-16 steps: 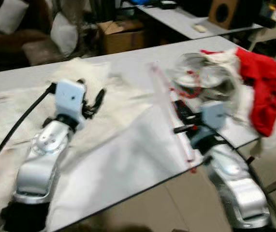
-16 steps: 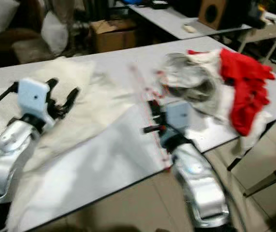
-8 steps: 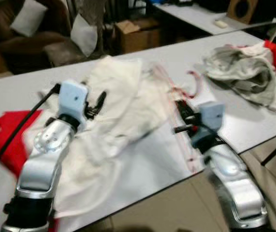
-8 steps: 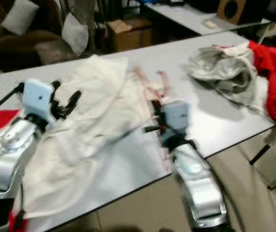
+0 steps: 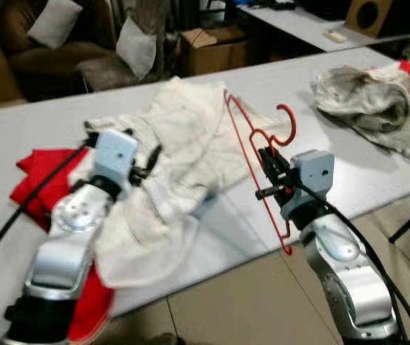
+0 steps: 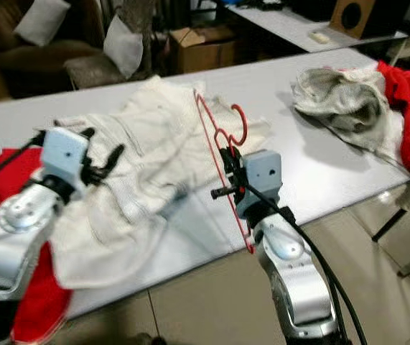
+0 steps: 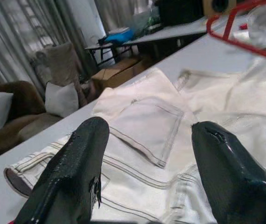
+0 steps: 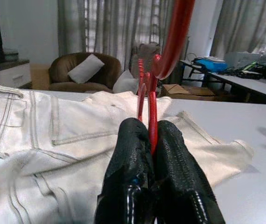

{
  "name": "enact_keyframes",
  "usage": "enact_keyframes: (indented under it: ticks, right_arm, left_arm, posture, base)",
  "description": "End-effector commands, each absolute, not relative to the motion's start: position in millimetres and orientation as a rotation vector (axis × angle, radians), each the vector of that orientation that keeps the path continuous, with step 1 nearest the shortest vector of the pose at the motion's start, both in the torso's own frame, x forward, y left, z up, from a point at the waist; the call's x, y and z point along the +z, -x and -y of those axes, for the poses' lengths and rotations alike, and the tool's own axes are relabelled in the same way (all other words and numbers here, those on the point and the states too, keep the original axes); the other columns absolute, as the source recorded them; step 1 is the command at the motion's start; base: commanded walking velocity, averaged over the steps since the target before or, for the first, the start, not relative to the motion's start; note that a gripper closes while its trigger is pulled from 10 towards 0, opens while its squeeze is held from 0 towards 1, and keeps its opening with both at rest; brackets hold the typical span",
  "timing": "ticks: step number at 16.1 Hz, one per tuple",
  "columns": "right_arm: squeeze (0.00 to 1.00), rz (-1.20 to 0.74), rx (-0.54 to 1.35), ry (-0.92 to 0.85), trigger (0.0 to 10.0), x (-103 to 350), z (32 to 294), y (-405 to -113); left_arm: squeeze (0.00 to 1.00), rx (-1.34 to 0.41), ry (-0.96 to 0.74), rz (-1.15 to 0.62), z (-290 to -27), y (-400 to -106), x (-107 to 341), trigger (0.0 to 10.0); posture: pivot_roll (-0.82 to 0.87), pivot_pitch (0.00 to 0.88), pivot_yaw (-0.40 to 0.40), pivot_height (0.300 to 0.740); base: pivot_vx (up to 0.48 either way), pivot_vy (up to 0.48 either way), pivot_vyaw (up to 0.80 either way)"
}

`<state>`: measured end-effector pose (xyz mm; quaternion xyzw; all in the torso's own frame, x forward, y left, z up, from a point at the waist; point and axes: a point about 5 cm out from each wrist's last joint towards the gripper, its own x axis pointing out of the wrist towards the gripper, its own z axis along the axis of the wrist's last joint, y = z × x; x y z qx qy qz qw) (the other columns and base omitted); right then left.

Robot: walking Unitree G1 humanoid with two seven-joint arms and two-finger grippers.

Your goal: Hang hanger

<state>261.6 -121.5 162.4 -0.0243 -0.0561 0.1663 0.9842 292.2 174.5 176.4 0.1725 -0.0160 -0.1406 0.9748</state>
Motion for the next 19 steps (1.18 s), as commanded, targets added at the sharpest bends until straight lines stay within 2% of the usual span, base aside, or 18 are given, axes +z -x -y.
enact_keyframes:
  ticks: [1,5,9,12,13,15,19]
  right_arm:
    - [0.0,0.122,0.33,0.068,10.0,164.7,126.5,-262.5]
    - [0.0,0.064,0.481,0.037,10.0,162.0,142.3,-257.0]
    - [0.0,-0.031,0.565,0.081,10.0,149.6,165.2,-248.9]
    - [0.0,-0.083,0.577,0.054,10.0,142.5,177.8,-241.2]
    - [0.0,-0.102,0.571,0.052,10.0,138.9,182.8,-239.8]
    - [0.0,-0.115,0.563,0.057,10.0,137.0,188.7,-239.8]
    - [0.0,-0.106,0.563,0.052,10.0,139.7,189.7,-239.9]
  left_arm:
    - [0.0,-0.299,-0.391,0.009,-176.0,-292.6,175.2,10.0]
    - [0.0,-0.417,-0.491,-0.125,-212.5,-282.5,172.9,10.0]
    - [0.0,-0.421,-0.589,-0.325,-239.1,-272.1,163.1,10.0]
    - [0.0,-0.444,-0.514,-0.393,-244.6,-262.7,159.2,10.0]
    - [0.0,-0.444,-0.468,-0.416,-245.3,-260.3,156.9,7.9]
    - [0.0,-0.397,-0.404,-0.464,-248.4,-259.0,151.5,0.2]
    - [0.0,-0.347,-0.295,-0.51,-249.1,-259.2,149.5,0.0]
  posture:
    - [-0.07,0.0,0.038,0.74]
    - [-0.07,0.0,0.03,0.74]
    - [-0.07,0.0,0.017,0.74]
    - [-0.06,0.0,0.005,0.74]
    - [-0.06,0.0,0.004,0.74]
    - [-0.07,0.0,0.005,0.74]
    - [-0.07,0.0,0.008,0.74]
  base:
    - [0.0,0.0,0.0]
    - [0.0,0.0,0.0]
    - [0.0,0.0,0.0]
    - [0.0,0.0,0.0]
    - [0.0,0.0,0.0]
    - [0.0,0.0,0.0]
    - [0.0,0.0,0.0]
